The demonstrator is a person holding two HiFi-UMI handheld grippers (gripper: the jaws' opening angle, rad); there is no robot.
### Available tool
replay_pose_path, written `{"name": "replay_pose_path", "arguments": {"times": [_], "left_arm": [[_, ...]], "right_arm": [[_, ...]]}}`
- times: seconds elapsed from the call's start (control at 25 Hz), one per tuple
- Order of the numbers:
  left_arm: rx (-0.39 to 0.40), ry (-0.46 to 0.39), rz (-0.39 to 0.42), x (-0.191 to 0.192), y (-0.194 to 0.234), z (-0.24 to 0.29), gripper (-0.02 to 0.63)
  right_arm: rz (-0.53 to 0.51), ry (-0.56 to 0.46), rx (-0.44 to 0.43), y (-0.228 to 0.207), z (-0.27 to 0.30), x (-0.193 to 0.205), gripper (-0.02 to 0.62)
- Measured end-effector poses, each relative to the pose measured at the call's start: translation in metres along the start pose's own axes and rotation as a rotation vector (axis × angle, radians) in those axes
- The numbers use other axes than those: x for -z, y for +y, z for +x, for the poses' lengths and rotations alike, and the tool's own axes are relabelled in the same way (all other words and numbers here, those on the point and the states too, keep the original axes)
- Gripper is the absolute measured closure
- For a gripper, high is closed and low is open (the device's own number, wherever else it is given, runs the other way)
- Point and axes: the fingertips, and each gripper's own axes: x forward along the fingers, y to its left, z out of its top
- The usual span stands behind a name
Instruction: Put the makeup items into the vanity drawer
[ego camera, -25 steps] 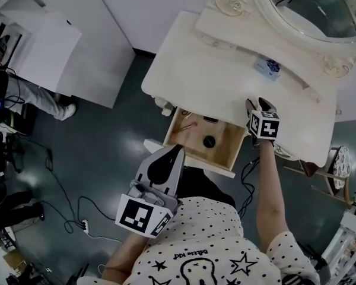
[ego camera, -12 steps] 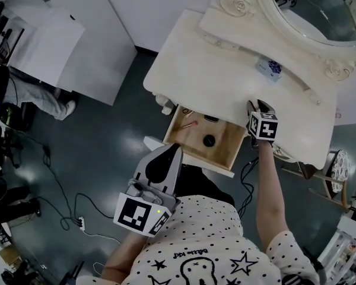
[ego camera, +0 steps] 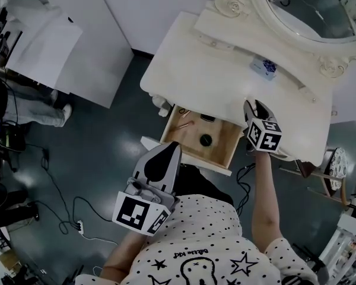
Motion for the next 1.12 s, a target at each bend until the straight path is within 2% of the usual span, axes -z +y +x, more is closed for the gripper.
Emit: {"name": "replay_pose_path", "arguments": {"times": [0.32,0.48,0.72,0.88,1.12], "left_arm": [[0.053,-0.018,0.003,-0.001,-0.010,-0.003,0.610],[0.068,-0.018,-0.001,0.002,-0.012,-0.007,0.609],[0.094,-0.015,0.002,0.007,-0.016,-0.008,0.611],[0.128,-0.029,0.014,0.003,-0.023,-0.004,0.611],[0.157,-0.029,0.041,0.007,-0.028,-0.001,0.610]], "right_arm": [[0.056,-0.141,-0.064,0.048,-0.066,-0.021,0.453],[0.058,-0.212,-0.068,0.066,-0.107,-0.036,0.453],[0.063,-0.301,-0.067,0.078,-0.161,-0.038,0.453],[0.030,-0.312,-0.056,0.081,-0.187,-0.028,0.453],[0.065,-0.334,-0.069,0.096,-0.214,-0.019,0.453]]}}
